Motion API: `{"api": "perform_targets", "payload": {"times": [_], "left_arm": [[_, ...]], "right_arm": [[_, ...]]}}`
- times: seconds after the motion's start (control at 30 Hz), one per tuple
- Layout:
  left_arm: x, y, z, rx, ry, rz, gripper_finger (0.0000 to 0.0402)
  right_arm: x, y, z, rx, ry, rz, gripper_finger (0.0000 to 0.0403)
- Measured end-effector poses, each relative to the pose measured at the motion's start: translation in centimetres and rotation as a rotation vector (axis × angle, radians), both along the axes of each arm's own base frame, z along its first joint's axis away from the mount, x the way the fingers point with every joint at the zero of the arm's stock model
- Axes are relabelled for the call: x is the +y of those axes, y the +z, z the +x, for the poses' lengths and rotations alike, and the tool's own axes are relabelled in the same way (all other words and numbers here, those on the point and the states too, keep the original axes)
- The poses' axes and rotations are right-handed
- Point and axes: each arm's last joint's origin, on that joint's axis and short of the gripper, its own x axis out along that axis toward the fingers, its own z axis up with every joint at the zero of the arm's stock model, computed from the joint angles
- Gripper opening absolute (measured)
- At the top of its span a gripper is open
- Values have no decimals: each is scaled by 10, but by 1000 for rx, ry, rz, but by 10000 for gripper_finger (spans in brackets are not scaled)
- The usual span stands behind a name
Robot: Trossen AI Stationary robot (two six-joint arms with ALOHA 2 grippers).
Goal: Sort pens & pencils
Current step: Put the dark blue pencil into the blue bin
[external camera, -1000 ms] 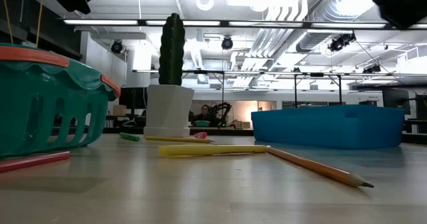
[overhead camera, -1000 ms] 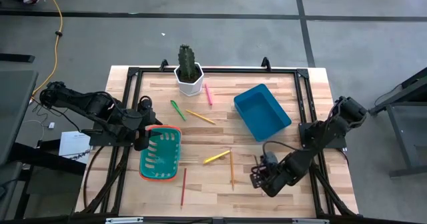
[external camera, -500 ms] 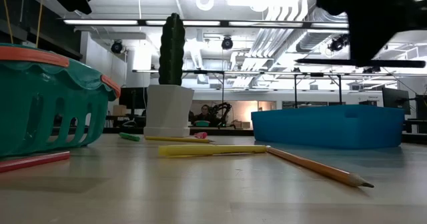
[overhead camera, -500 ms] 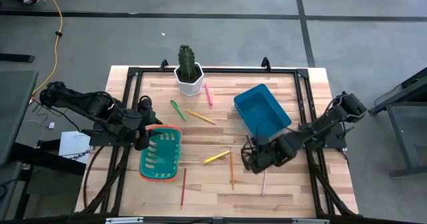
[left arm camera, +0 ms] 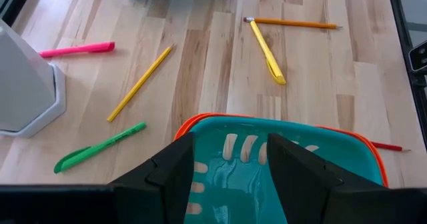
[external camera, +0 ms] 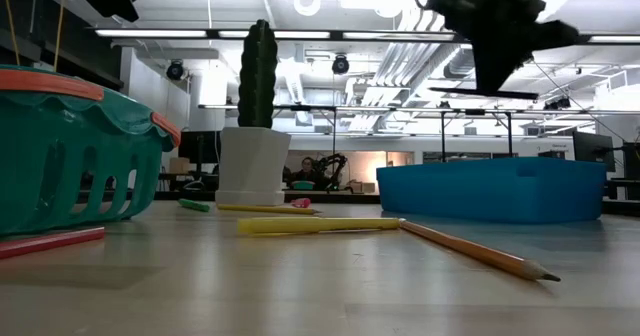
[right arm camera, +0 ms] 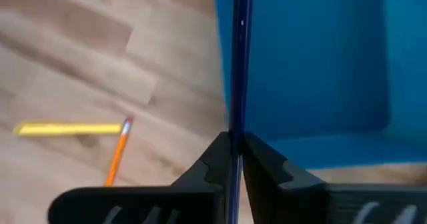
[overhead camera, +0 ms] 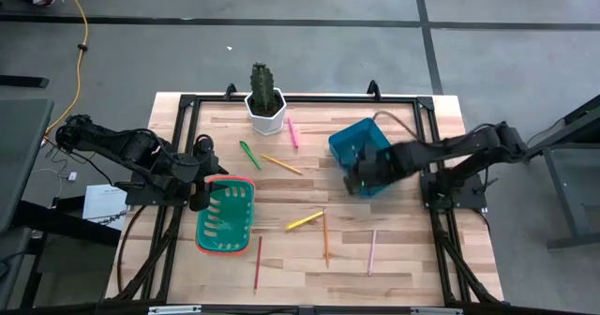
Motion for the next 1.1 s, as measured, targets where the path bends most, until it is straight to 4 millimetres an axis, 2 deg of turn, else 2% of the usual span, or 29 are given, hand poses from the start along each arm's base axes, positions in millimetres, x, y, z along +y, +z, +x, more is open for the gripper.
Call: {"api": "perform_targets", "payload": {"times": [0.27,0.43,0.73,1.1], "left_arm": [[0,0,0,0,1,3,175],[0,0,0,0,1,3,175],[1,0,0,-4,16,21,175],[1,0,0,-4,16,21,175]], "right_arm": [[-56,-2,-1,46,-10,39,16],[-83,-4,-4,35,-29,92,16],[-111,-15,-6,74,-36,172,16],[-124,-42,5,176,5,263,17]]}}
